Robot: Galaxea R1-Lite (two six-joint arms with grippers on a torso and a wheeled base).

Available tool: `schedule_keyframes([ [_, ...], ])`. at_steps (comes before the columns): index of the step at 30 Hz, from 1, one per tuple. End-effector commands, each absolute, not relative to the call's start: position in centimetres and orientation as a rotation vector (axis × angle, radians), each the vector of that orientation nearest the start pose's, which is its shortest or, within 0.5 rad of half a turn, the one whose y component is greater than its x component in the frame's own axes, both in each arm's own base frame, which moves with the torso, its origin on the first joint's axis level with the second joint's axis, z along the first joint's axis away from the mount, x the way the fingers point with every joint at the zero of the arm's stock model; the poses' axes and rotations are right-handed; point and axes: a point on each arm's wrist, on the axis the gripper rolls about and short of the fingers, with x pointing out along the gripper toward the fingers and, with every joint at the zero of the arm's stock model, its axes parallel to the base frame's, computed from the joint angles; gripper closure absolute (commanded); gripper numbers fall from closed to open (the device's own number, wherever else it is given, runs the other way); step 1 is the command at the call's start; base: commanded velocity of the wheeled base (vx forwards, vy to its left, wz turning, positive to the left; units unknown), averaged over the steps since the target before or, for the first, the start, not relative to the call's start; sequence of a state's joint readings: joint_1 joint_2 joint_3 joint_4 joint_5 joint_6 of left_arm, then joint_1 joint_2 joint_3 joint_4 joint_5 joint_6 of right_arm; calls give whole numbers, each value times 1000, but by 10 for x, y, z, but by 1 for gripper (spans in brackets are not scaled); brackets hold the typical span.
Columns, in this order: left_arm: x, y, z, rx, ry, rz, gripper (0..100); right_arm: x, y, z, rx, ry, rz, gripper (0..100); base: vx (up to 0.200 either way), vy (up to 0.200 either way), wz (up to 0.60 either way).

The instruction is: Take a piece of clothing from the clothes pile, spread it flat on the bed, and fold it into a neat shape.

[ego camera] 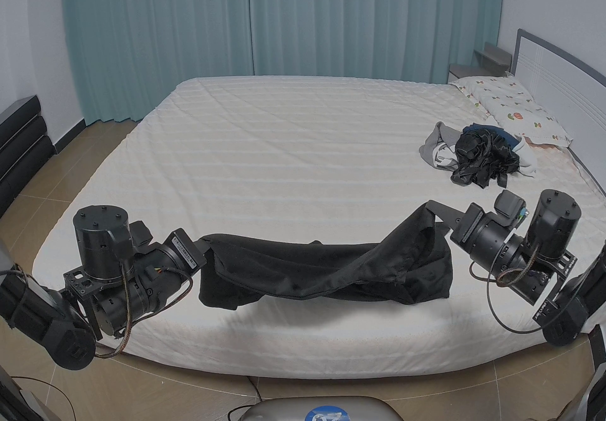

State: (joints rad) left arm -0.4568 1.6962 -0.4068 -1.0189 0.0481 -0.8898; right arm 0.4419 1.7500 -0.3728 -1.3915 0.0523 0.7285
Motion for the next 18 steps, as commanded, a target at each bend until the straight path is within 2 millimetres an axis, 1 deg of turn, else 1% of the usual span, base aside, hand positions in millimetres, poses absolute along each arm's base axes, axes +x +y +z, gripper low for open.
schedule_keyframes([
  [1,210,-112,143,-799,382,-323,100,195,95,173,733,54,524,100,0,0,0],
  [2,207,-112,146,-794,380,-331,100,191,93,177,736,39,531,100,0,0,0],
  [5,195,-108,165,-780,351,-360,100,169,84,200,747,-28,562,100,0,0,0],
  [6,194,-108,168,-781,341,-365,100,165,82,203,749,-36,565,100,0,0,0],
  [7,193,-106,182,-789,310,-379,100,153,76,217,754,-73,585,100,0,0,0],
  [8,192,-105,192,-794,288,-383,100,146,73,231,760,-111,602,100,0,0,0],
  [9,192,-104,203,-799,270,-388,100,137,68,249,767,-160,621,100,0,0,0],
  [12,197,-107,230,-810,242,-398,100,121,59,294,786,-250,640,100,0,0,0],
  [13,200,-107,239,-814,227,-396,100,118,56,309,794,-273,642,100,0,0,0],
  [14,202,-107,244,-817,217,-396,100,116,54,316,797,-285,639,100,0,0,0],
  [15,207,-107,259,-827,184,-380,100,115,49,336,814,-322,631,100,0,0,0],
  [16,208,-107,261,-827,180,-375,100,114,48,340,821,-329,629,100,0,0,0],
  [17,212,-105,273,-835,154,-359,100,116,44,359,845,-361,629,100,0,0,0],
  [18,215,-105,281,-839,148,-346,100,120,42,373,855,-381,631,100,0,0,0],
])
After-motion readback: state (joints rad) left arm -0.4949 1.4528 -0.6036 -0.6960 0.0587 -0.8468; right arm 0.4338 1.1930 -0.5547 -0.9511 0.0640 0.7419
